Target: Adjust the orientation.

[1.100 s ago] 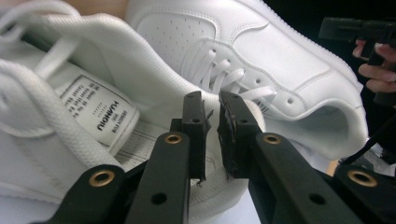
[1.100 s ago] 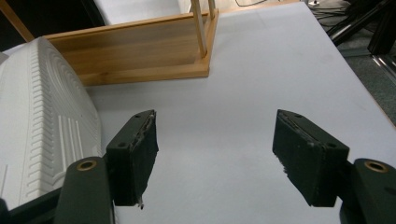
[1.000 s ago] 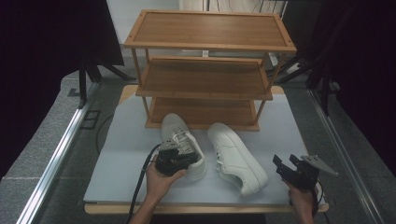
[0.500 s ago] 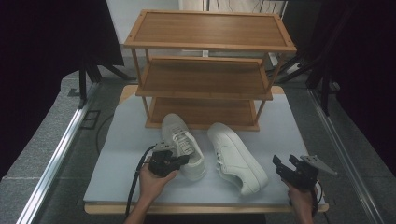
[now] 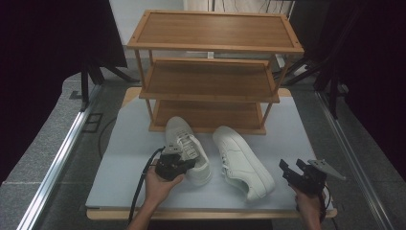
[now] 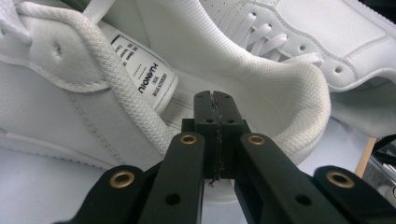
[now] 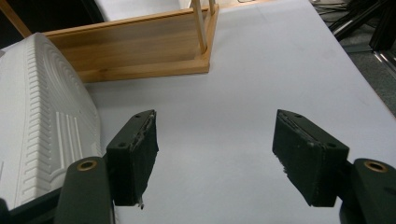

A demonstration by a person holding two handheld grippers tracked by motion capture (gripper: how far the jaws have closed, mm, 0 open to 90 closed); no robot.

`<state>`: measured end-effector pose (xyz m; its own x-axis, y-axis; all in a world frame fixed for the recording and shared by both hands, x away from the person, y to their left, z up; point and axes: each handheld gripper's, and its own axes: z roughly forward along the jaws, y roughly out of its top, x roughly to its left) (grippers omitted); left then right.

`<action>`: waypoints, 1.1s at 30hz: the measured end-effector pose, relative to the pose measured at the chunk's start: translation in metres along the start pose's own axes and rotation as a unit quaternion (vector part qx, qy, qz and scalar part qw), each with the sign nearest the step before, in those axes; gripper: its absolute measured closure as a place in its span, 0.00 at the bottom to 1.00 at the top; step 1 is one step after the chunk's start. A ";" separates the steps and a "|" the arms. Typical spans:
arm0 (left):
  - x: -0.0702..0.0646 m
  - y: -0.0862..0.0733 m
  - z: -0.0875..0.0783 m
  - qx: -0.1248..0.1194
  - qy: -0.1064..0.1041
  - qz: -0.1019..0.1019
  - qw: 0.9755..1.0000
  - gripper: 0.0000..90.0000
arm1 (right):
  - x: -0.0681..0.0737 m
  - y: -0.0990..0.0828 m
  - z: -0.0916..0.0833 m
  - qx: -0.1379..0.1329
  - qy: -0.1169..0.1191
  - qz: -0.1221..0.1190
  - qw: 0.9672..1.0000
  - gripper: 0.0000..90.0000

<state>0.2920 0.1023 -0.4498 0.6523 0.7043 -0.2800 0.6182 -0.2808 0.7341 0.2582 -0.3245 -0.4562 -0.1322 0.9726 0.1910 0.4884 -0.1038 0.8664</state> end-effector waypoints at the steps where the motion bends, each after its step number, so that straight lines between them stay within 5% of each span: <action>1: 0.000 0.000 -0.001 0.003 0.002 0.004 1.000 1.00 | 0.000 0.000 0.000 0.000 0.000 0.001 1.000 0.34; 22: 0.009 -0.001 -0.013 0.032 0.003 0.007 0.999 1.00 | -0.005 0.001 -0.003 -0.011 -0.006 0.012 1.000 0.35; 33: 0.031 -0.017 -0.041 0.032 0.024 -0.009 0.999 1.00 | -0.005 0.000 -0.002 -0.008 -0.006 0.011 1.000 0.35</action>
<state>0.2841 0.1562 -0.4451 0.6200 0.7397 -0.2617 0.6576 -0.3080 0.6875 0.2568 -0.3295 -0.4558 -0.1109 0.9725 0.2050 0.4775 -0.1287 0.8692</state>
